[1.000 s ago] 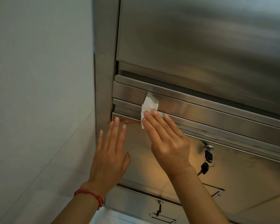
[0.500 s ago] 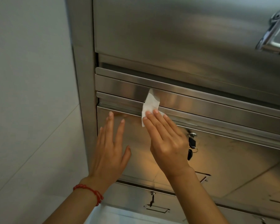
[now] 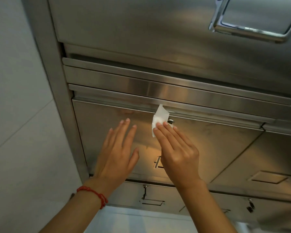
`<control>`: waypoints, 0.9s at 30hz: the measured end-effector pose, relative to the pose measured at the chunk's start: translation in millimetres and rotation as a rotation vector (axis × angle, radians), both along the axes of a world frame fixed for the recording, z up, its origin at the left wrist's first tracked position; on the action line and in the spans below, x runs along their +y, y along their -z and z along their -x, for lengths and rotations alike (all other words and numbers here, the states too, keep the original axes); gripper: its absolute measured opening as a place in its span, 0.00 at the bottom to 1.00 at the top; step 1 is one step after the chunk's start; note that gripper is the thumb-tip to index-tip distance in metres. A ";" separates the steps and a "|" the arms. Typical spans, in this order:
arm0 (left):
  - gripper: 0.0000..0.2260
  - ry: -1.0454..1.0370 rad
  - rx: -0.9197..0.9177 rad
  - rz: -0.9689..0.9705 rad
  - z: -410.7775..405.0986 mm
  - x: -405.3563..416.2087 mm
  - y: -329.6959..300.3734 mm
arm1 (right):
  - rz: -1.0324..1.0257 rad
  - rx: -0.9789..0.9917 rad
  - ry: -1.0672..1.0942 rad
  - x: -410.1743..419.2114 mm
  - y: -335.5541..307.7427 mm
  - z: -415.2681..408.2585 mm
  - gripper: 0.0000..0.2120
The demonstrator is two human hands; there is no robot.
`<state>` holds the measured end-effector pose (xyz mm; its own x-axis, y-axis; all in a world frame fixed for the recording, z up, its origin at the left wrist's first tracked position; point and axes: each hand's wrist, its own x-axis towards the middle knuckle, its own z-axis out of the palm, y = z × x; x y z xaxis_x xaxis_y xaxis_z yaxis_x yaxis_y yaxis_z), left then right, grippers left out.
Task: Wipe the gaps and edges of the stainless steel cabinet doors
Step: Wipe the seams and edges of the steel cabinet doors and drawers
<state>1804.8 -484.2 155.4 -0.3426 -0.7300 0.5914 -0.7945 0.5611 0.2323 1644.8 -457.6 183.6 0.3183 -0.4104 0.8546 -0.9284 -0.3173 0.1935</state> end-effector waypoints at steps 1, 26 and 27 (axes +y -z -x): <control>0.24 0.009 -0.016 0.000 6.1 4.0 -0.8 | -0.009 -0.008 0.006 5.8 1.3 6.9 0.14; 0.22 0.216 -0.162 -0.057 223.1 132.7 -32.6 | -0.080 -0.065 0.215 180.1 -3.0 217.7 0.11; 0.22 0.227 -0.158 -0.057 233.2 136.8 -35.1 | -0.085 -0.064 0.225 187.1 -4.4 227.2 0.10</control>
